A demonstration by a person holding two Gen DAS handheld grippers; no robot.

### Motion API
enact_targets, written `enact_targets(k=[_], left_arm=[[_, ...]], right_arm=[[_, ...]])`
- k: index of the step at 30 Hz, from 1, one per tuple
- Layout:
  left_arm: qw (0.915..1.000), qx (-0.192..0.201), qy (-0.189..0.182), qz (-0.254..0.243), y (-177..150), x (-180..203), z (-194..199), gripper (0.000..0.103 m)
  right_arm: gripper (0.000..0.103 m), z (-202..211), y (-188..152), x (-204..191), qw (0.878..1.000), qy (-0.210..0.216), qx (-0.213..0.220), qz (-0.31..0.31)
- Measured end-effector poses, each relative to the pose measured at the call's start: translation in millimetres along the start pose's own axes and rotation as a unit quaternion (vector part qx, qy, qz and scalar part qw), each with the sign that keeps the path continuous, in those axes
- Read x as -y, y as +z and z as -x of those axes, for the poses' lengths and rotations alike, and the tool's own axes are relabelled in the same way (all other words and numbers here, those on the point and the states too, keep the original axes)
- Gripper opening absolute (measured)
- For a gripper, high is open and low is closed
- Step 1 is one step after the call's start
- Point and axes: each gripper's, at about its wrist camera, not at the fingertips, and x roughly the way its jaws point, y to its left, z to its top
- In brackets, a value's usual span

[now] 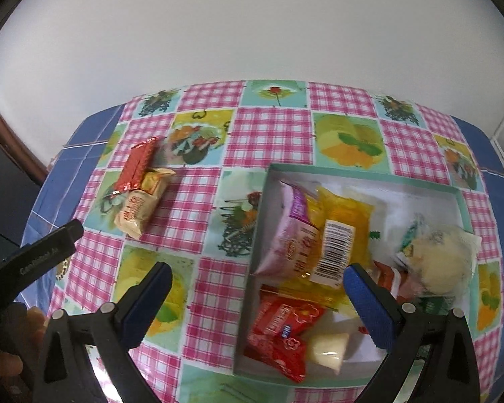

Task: Organize snacks
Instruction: 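Move both open tools back over the red pack and cream roll pack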

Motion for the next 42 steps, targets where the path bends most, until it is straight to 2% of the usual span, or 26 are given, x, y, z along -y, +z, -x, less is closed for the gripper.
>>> enact_targets(k=[7, 14, 17, 28, 36, 39, 42], left_arm=[[0.9997, -0.014, -0.01, 0.02, 7, -14, -16, 0.101], [0.9989, -0.03, -0.027, 0.023, 11, -11, -31, 0.101], [0.9989, -0.023, -0.038, 0.014, 14, -12, -40, 0.101], [0.9983, -0.002, -0.049, -0.03, 41, -32, -84, 0.101], [0.9977, -0.016, -0.048, -0.045, 63, -44, -108, 0.101], [0.9978, -0.019, -0.033, -0.054, 70, -46, -114, 0.101], [0.9975, -0.026, -0.038, -0.054, 76, -50, -120, 0.101]], right_arm=[[0.103, -5, 11, -15, 1.0, 0.014, 0.015, -0.006], [0.103, -8, 25, -42, 0.999, 0.031, 0.032, 0.009], [0.103, -17, 28, -53, 0.999, 0.035, 0.026, 0.02], [0.103, -81, 40, -84, 0.998, 0.045, -0.006, 0.044], [0.103, -127, 54, -114, 0.997, 0.052, -0.026, 0.047], [0.103, -141, 59, -126, 0.997, 0.049, -0.031, 0.053], [0.103, -154, 61, -131, 0.997, 0.038, -0.035, 0.06]])
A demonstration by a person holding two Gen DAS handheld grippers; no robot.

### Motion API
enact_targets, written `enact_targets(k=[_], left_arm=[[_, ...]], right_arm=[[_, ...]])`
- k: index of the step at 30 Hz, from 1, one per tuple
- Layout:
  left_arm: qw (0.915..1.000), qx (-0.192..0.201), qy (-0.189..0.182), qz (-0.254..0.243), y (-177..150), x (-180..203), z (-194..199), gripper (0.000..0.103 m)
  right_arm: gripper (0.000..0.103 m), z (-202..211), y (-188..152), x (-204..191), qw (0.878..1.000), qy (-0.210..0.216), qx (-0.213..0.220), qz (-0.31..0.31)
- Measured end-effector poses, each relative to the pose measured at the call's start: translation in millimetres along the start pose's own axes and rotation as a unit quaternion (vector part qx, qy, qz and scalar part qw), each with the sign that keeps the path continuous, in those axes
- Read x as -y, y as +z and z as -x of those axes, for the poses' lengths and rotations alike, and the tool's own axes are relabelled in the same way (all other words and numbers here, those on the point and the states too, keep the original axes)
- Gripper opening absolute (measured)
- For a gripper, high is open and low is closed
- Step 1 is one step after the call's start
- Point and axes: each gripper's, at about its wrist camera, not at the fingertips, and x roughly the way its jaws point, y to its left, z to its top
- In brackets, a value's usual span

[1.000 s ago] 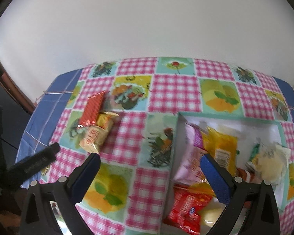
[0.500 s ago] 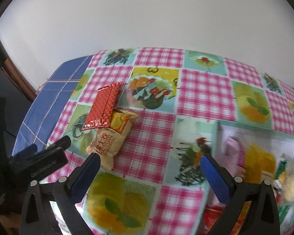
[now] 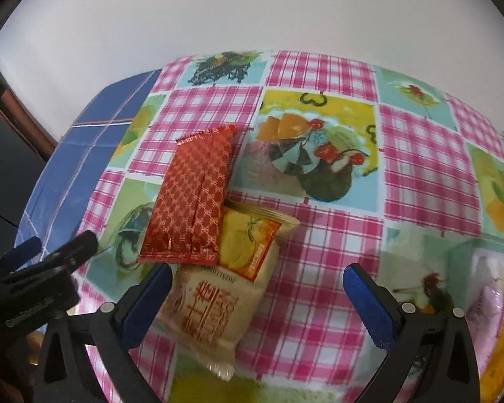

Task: Organize snacks
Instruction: 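Move both open tools back over the red pack and cream roll pack, then close the left tool on the red patterned pack while the right tool closes on the cream roll pack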

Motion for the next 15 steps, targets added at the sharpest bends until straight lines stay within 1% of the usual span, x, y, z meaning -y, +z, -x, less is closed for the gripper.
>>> enact_targets(k=[3, 5, 9, 15], left_arm=[[0.9997, -0.006, -0.017, 0.015, 5, -1, -2, 0.101], [0.9993, -0.01, -0.031, 0.018, 7, 4, -1, 0.101], [0.9978, -0.019, -0.063, 0.005, 16, 28, 1, 0.101], [0.9952, -0.032, -0.092, -0.011, 27, 64, -4, 0.101]], right_arm=[[0.103, -8, 0, 0, 1.0, 0.006, -0.008, 0.001], [0.103, -8, 1, 2, 1.0, 0.003, -0.005, 0.0], [0.103, -7, 1, 12, 1.0, -0.007, -0.005, -0.005], [0.103, -4, 0, 41, 0.999, -0.035, -0.005, -0.018]])
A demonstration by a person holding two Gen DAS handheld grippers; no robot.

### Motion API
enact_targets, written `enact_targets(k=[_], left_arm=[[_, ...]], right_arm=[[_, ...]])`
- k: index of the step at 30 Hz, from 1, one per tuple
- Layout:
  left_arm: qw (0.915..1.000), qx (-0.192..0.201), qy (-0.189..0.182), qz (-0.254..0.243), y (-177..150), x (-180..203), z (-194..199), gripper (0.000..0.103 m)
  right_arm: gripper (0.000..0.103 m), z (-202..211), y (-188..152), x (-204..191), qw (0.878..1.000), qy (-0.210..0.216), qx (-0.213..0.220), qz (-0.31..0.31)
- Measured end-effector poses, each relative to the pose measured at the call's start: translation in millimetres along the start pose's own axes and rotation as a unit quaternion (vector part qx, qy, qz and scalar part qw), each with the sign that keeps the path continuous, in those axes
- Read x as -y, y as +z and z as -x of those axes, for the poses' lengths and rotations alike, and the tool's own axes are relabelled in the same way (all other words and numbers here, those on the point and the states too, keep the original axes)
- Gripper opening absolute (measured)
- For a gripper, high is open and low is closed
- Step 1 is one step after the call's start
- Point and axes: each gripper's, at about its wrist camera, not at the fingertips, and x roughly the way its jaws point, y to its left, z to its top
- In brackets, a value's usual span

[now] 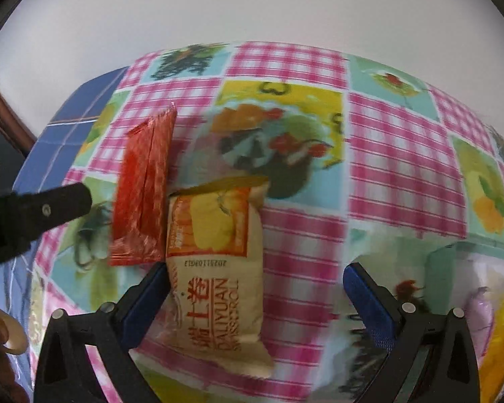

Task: Organize snacks
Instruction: 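Close the left tool on the red patterned pack while the right tool closes on the cream roll pack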

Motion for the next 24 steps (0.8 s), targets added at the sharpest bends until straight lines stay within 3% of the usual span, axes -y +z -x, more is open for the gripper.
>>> enact_targets(k=[8, 15, 20, 24], left_arm=[[0.9995, -0.021, 0.011, -0.022, 7, 33, -30, 0.098], [0.9987, -0.024, 0.029, -0.035, 8, 44, -43, 0.084], [0.9985, -0.019, 0.038, -0.033, 8, 45, -44, 0.076], [0.9986, -0.015, 0.037, -0.034, 7, 44, -42, 0.06]], right_arm=[[0.102, 1, 5, 24, 1.0, -0.011, 0.005, -0.01], [0.094, 5, 4, 27, 1.0, -0.013, 0.013, -0.002], [0.082, 6, 5, 21, 1.0, -0.013, 0.016, 0.004], [0.071, 8, 5, 19, 1.0, -0.009, 0.015, 0.007]])
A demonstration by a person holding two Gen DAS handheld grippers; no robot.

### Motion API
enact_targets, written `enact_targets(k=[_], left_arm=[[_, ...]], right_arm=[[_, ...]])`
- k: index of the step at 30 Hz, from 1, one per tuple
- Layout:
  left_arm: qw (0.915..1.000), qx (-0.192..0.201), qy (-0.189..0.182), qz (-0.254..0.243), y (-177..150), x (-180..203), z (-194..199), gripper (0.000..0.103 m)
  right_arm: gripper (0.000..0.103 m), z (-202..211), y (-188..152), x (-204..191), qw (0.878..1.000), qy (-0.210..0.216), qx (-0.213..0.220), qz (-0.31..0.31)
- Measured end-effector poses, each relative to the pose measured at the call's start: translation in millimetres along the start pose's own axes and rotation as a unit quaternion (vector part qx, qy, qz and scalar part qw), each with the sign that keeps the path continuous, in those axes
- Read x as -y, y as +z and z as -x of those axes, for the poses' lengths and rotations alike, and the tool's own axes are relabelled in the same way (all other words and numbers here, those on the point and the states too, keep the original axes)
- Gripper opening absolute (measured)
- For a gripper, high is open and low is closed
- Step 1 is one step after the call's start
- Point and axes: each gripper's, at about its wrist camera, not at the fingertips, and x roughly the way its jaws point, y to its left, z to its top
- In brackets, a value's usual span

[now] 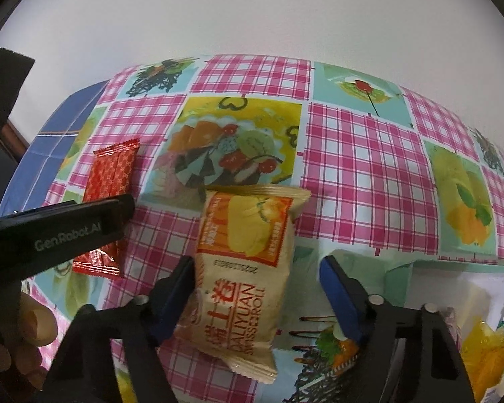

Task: Organize snacks
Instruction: 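Close the left tool on the red patterned pack while the right tool closes on the cream roll pack, then carry the red pack and cream roll pack over the white tray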

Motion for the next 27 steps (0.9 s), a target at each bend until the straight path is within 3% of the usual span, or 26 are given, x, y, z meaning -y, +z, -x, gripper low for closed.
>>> enact_targets(k=[4, 14, 22, 27], left_arm=[[1.0, -0.001, -0.001, 0.0, -5, -6, 6, 0.05], [0.9997, -0.007, -0.019, 0.013, -42, -5, 18, 0.046], [0.9934, -0.021, -0.064, 0.093, -90, -15, 37, 0.045], [0.9897, -0.023, -0.07, 0.123, -123, -12, 56, 0.045]], right_arm=[[0.055, 4, -2, -2, 1.0, 0.007, -0.005, 0.0], [0.041, 13, -19, 3, 0.999, 0.022, -0.025, -0.018], [0.038, 31, -41, 9, 0.998, 0.043, -0.037, -0.035], [0.037, 49, -61, 16, 0.997, 0.053, -0.04, -0.047]])
